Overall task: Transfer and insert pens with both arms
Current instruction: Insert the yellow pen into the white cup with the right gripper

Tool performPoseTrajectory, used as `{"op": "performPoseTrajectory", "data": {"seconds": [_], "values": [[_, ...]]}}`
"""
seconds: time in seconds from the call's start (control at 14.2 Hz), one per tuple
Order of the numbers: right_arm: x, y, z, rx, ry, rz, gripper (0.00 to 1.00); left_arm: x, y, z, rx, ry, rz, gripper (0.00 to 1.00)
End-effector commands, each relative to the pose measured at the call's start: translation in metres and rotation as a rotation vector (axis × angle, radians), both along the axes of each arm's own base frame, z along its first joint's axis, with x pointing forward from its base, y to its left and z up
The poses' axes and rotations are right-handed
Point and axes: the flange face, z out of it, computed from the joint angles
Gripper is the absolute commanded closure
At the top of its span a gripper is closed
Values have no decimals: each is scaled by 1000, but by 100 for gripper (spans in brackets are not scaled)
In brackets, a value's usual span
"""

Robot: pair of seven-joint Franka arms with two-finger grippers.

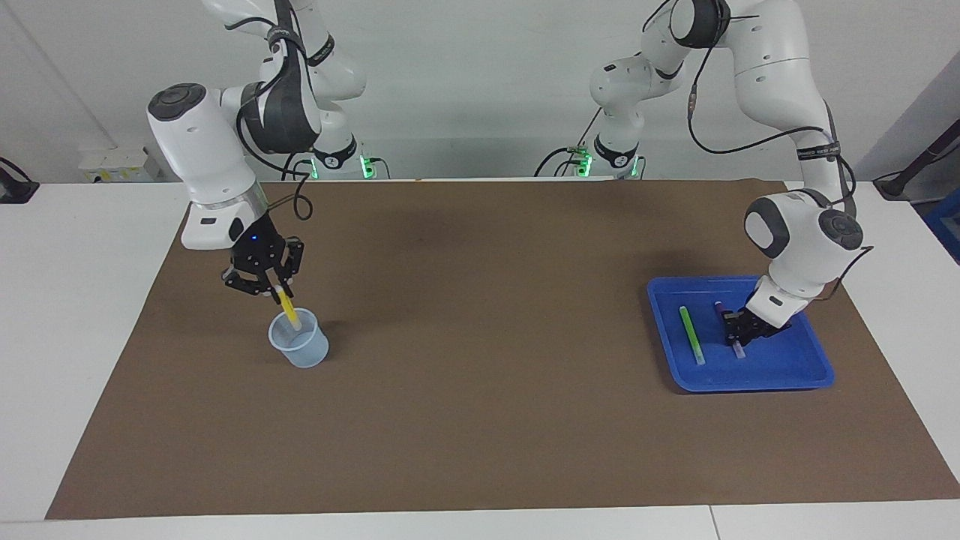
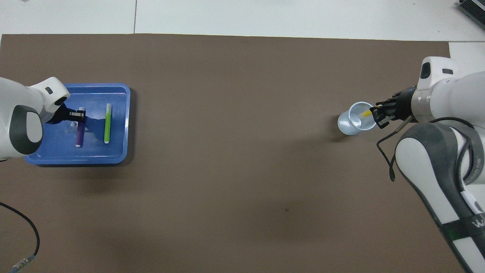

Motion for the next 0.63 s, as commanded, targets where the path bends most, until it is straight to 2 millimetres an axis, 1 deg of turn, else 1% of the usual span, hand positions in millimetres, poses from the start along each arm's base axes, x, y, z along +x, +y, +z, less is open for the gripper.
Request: {"op": "performPoseTrajectory", "data": {"seconds": [0.0,0.14,0.21,0.28,0.35,0.42,0.49,0.56], "values": [[-4,-3,-11,-31,3,50,100,-4,-1,-3,14,-10,-11,91],[-7,-4,-21,-33,21,57,100,-5,-1,-4,14,-7,-12,91],[-7,-3,-21,-34,20,66,100,-5,-1,-4,14,-6,-12,93],[-7,-2,-21,-34,20,66,97,-5,0,-4,13,-3,-10,100],[-7,-2,-21,-33,21,65,58,-4,1,-2,12,-3,-7,100],[-6,-2,-21,-33,15,63,23,-3,5,0,11,-6,-2,100],[-7,-4,-24,-31,22,48,0,-3,8,1,11,-8,3,100],[-6,-9,-23,-31,17,40,0,-3,9,1,11,-9,6,100]]}}
